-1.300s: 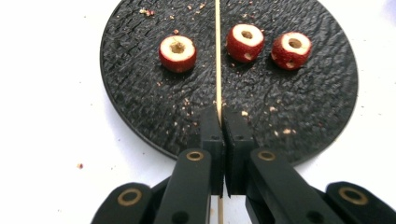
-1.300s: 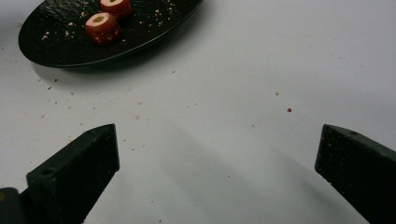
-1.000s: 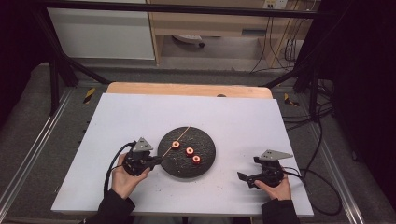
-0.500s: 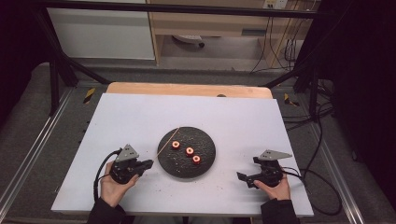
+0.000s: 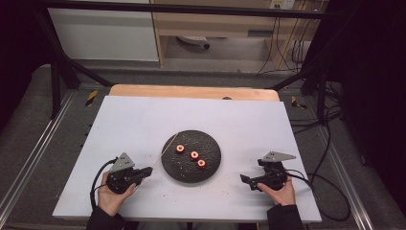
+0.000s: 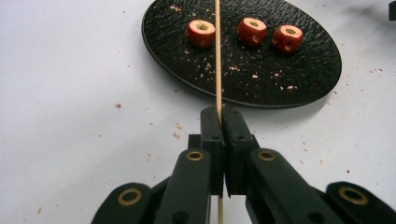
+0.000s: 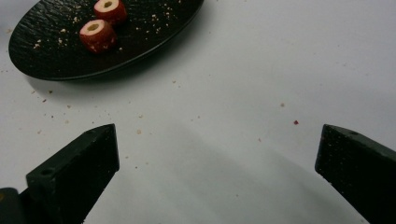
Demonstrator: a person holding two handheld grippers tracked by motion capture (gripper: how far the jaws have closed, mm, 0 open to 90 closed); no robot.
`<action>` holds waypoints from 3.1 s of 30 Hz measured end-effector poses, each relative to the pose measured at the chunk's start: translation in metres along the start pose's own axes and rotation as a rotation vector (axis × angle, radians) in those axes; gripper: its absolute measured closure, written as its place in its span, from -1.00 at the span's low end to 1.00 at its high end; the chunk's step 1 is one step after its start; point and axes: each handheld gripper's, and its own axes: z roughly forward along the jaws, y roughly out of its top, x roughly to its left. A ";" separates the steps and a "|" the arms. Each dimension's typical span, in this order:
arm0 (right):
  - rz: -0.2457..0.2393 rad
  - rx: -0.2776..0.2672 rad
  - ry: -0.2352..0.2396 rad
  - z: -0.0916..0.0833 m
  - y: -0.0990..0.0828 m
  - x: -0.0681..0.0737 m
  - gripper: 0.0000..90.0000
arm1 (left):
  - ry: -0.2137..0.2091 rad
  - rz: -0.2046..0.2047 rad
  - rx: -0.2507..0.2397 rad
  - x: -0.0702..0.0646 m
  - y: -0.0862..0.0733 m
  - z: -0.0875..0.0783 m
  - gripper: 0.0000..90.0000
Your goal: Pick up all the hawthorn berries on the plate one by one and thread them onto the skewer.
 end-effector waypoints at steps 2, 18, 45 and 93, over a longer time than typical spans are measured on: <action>0.001 -0.001 0.005 0.001 0.003 0.002 -0.99 | 0.002 0.000 -0.002 0.000 -0.002 -0.001 0.95; -0.037 0.031 0.007 0.017 0.040 0.033 -0.99 | -0.014 0.020 -0.012 -0.003 -0.007 -0.002 0.95; -0.127 0.259 0.015 0.075 0.118 0.088 -0.81 | -0.016 0.026 -0.009 -0.002 -0.010 -0.002 0.95; -0.089 0.530 0.026 0.123 0.127 0.102 0.36 | -0.005 0.038 -0.011 -0.002 -0.010 -0.003 0.95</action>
